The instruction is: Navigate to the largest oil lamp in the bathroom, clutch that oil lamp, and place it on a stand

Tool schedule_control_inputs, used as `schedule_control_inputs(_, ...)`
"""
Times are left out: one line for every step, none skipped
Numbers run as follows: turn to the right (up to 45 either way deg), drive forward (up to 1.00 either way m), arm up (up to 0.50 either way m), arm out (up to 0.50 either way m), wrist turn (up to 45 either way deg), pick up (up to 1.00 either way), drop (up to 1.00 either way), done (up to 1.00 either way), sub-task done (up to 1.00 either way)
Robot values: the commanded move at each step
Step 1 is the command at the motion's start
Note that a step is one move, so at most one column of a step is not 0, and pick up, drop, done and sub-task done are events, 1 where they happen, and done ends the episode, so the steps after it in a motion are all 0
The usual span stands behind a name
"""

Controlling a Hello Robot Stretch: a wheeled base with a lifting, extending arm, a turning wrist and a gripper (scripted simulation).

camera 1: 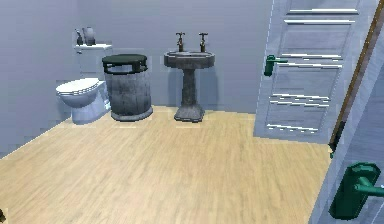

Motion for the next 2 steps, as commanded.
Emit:
schedule_control_inputs(0.0,0.00,0.00,0.00,0.0,1.00,0.00,0.00,0.00)
schedule_control_inputs(0.0,0.00,0.10,0.00,0.0,0.00,0.00,0.00,0.00)
